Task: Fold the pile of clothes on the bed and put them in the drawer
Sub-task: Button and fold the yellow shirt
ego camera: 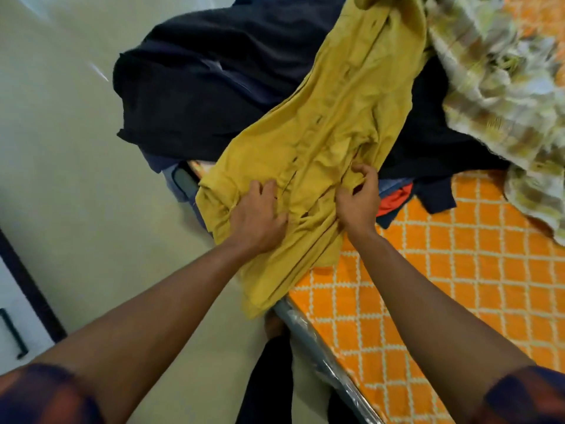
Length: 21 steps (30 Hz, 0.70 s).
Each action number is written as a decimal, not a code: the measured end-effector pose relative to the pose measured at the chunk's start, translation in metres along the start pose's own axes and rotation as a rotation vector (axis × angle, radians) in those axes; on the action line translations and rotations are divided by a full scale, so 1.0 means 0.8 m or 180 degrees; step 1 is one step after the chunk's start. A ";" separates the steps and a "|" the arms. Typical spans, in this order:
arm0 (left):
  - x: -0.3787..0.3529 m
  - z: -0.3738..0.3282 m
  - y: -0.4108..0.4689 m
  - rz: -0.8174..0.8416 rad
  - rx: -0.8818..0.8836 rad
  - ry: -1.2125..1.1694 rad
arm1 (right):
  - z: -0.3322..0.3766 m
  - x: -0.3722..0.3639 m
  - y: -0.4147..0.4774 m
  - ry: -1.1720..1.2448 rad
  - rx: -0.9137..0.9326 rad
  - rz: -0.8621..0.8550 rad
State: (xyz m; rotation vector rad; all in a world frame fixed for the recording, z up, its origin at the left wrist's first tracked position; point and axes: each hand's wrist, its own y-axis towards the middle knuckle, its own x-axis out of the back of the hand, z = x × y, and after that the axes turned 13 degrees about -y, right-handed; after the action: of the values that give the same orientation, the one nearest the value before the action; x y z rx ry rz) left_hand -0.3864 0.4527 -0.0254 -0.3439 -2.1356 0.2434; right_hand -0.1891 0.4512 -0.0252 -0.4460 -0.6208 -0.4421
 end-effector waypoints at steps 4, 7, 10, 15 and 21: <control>0.010 0.006 0.019 -0.0343 -0.0081 0.0575 | -0.012 0.026 -0.015 -0.0116 0.0038 0.0263; 0.028 0.005 0.033 0.0176 -0.0151 0.0257 | -0.029 0.036 -0.031 -0.0122 0.0072 0.0530; 0.033 -0.009 0.014 0.0704 -0.0300 0.0163 | -0.060 0.061 -0.055 -0.0403 0.0096 0.0712; -0.029 -0.011 -0.095 0.2128 -0.0321 0.1009 | -0.136 0.118 -0.129 -0.1209 0.0088 0.1225; -0.110 -0.029 -0.241 0.4493 0.0976 -0.0174 | -0.218 0.233 -0.190 -0.2866 -0.0386 0.2630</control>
State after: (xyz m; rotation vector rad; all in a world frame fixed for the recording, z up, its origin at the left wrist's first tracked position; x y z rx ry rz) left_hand -0.3498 0.2424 -0.0230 -1.6038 -1.4979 1.3377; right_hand -0.0528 0.1888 0.0063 -0.9748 -1.1923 0.5599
